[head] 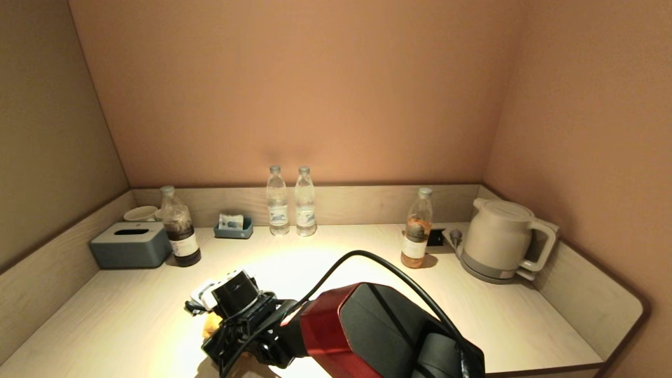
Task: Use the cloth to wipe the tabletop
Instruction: Sweep the stains on the table
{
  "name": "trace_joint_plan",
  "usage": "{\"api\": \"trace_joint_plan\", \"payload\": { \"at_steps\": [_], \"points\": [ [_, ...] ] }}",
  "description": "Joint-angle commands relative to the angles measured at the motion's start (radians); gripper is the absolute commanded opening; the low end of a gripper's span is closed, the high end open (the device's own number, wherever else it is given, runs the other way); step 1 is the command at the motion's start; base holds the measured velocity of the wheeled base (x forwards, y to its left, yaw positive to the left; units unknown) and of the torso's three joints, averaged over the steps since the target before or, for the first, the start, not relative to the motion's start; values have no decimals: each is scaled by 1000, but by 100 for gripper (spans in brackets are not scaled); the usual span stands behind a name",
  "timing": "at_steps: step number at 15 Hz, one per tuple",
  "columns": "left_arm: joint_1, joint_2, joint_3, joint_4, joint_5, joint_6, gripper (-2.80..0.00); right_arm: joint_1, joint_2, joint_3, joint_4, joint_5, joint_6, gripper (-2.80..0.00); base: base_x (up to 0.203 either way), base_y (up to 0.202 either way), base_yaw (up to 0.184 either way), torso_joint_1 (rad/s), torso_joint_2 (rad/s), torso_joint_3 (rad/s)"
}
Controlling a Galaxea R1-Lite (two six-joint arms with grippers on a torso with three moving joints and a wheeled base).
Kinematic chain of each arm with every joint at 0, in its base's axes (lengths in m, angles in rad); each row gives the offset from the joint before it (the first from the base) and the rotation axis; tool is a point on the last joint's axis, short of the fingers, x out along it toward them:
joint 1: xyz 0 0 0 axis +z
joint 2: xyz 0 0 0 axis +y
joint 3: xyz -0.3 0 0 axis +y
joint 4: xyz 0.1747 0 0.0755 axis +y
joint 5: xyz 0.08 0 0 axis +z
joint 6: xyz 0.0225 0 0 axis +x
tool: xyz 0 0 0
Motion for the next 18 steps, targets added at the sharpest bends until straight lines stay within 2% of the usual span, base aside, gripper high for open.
{"api": "trace_joint_plan", "payload": {
  "at_steps": [1, 3, 6, 8, 12, 15, 18],
  "points": [
    [0, 1, 0, 0, 0, 1, -280, -38, -18, 37, 11, -5, 5, -280, 0, 0, 0, 0, 0, 0],
    [0, 0, 0, 0, 0, 1, -280, -73, -63, 125, 10, -9, 15, -280, 0, 0, 0, 0, 0, 0],
    [0, 1, 0, 0, 0, 1, -280, -104, -105, 179, 4, -10, 32, -280, 0, 0, 0, 0, 0, 0],
    [0, 0, 0, 0, 0, 1, -280, -136, -202, 338, -23, -14, 53, -280, 0, 0, 0, 0, 0, 0],
    [0, 0, 0, 0, 0, 1, -280, -202, -377, 647, -166, -18, 82, -280, 0, 0, 0, 0, 0, 0],
    [0, 1, 0, 0, 0, 1, -280, -233, -421, 703, -224, -25, 90, -280, 0, 0, 0, 0, 0, 0],
    [0, 1, 0, 0, 0, 1, -280, -303, -528, 868, -295, -35, 92, -280, 0, 0, 0, 0, 0, 0]
  ]
}}
